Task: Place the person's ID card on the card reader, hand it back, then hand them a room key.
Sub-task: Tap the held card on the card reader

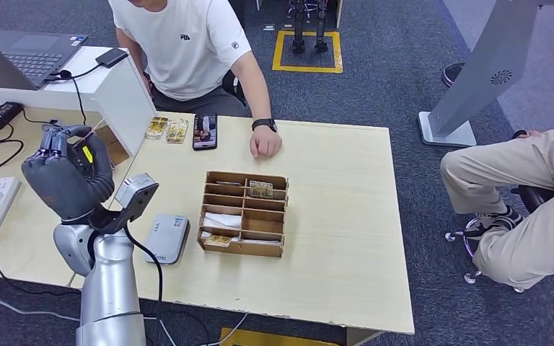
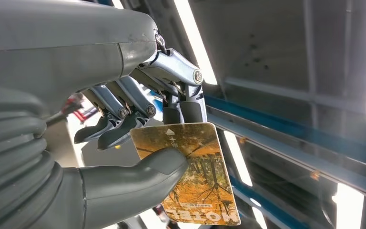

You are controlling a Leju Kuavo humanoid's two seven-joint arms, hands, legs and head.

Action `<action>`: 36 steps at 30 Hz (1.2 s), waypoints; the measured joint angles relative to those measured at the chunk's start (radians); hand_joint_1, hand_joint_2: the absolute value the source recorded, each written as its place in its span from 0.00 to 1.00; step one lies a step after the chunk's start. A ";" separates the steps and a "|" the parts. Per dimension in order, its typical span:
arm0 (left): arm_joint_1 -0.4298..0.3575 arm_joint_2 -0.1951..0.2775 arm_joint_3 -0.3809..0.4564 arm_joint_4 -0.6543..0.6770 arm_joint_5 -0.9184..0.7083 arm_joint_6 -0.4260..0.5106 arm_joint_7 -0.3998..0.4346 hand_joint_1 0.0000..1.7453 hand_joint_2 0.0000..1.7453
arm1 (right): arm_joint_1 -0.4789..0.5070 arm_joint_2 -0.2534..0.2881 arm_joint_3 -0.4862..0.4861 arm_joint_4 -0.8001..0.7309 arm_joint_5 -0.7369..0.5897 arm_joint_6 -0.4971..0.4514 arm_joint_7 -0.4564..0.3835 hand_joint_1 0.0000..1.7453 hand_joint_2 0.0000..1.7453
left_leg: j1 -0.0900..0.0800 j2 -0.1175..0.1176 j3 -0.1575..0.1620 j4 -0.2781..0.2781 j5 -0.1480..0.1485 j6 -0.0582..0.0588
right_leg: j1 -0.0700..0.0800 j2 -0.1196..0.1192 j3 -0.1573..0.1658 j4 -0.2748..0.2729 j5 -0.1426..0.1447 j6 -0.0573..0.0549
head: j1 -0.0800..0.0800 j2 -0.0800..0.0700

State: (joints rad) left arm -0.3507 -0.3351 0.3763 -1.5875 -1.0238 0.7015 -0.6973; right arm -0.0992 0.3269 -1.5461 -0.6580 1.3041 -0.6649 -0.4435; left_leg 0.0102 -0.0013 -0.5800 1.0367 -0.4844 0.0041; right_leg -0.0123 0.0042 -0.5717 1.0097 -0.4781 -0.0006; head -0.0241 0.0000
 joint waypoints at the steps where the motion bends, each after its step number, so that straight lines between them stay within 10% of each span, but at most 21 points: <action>1: 0.006 0.001 0.010 -0.008 0.001 0.000 0.000 1.00 1.00 | 0.000 0.000 0.000 0.000 -0.006 0.000 0.003 0.00 1.00 | 0.000 0.000 0.000 0.000 0.000 0.000 | 0.000 0.000 0.000 0.000 0.000 0.000 | 0.000 0.000; 36: 0.199 0.034 0.205 -0.112 -0.062 0.000 0.000 1.00 1.00 | 0.004 0.000 0.000 -0.012 -0.054 0.000 0.048 0.00 1.00 | 0.000 -0.001 0.000 0.000 0.000 0.000 | 0.000 0.000 0.000 0.000 0.000 0.000 | 0.000 0.000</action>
State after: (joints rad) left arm -0.1514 -0.3012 0.5810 -1.6995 -1.0859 0.7018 -0.6973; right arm -0.0951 0.3273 -1.5465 -0.6702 1.2505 -0.6649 -0.3952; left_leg 0.0104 -0.0018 -0.5801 1.0364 -0.4844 0.0040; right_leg -0.0121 0.0041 -0.5721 1.0096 -0.4785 -0.0006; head -0.0241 0.0000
